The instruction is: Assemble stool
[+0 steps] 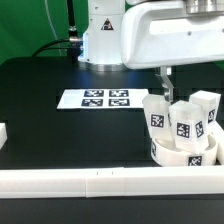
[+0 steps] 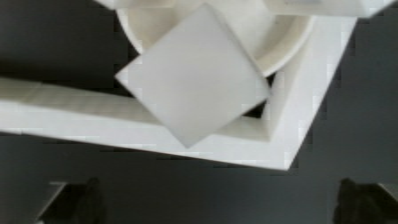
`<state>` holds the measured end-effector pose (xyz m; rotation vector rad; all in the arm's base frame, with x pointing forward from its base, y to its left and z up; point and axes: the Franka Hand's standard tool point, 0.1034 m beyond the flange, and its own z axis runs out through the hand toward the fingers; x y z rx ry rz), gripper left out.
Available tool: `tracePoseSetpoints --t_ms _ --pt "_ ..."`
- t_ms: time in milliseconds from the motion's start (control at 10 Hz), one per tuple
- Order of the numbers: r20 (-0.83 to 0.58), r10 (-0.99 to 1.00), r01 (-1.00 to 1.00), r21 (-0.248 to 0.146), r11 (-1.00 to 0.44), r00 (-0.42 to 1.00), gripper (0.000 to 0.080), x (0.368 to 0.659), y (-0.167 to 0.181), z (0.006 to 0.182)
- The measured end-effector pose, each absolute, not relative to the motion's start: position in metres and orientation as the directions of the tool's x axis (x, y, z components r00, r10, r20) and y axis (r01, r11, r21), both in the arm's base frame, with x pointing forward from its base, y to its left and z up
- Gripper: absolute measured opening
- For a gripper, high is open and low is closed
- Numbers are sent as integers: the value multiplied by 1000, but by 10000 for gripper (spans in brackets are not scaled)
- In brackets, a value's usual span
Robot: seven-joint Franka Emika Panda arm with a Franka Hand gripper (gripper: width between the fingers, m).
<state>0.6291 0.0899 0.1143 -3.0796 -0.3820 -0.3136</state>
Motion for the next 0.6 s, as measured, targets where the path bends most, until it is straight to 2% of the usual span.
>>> tracePoseSetpoints --t_ms 300,600 --pt "165 514 509 74 -857 842 649 627 85 106" --pt "146 562 556 84 -827 814 649 624 81 98"
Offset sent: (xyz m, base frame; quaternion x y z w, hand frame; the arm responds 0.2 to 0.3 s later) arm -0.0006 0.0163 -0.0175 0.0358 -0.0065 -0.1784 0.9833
